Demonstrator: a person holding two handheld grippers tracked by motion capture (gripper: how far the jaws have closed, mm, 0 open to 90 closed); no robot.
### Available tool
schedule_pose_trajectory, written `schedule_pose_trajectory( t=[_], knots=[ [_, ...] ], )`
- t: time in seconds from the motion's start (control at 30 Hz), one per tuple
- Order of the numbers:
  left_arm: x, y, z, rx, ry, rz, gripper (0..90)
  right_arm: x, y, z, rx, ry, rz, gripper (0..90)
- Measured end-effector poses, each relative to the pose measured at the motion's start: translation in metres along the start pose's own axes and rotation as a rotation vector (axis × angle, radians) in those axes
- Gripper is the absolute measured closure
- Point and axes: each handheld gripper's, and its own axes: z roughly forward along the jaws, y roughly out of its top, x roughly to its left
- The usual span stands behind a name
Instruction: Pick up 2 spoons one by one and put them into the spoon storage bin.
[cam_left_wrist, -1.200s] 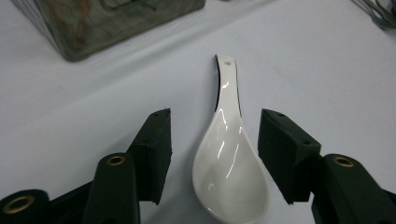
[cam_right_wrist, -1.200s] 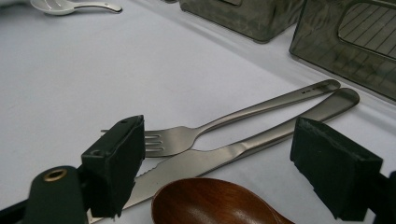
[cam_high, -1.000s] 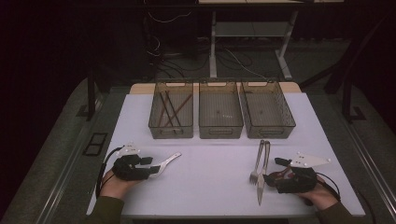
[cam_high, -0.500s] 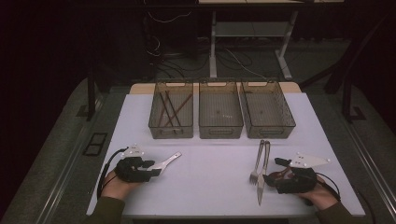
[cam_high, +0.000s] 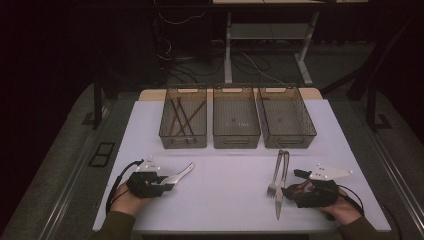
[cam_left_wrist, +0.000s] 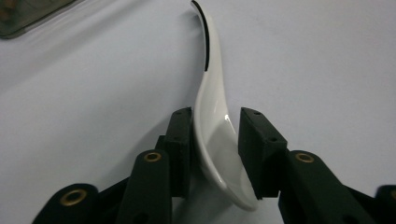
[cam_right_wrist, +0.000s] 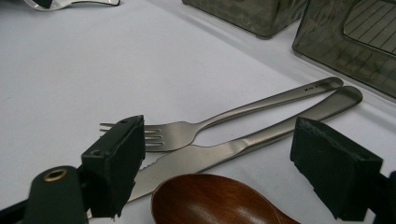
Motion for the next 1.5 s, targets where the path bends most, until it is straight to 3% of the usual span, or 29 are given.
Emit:
schedule_pose_trajectory(
  t=[0.33,0.73,0.8,1.13,1.5],
  knots=[
    [-0.005,0.006,-0.001,0.035,0.039,0.006,73.1,0.0,0.0,0.0,0.003,0.0,-0.003,17.7],
    [-0.014,0.014,-0.001,0.067,0.081,0.064,78.0,0.0,0.0,0.0,0.003,0.001,-0.004,17.6],
    [-0.016,0.014,-0.001,0.069,0.088,0.057,78.5,0.0,0.0,0.001,0.004,0.001,-0.005,17.7],
    [-0.018,0.017,-0.002,0.065,0.099,0.085,79.7,0.0,0.0,0.001,0.004,0.002,-0.007,17.6],
    [-0.024,0.023,-0.004,0.019,0.092,0.106,79.7,0.001,0.0,0.001,0.007,0.003,-0.008,17.6]
  ],
)
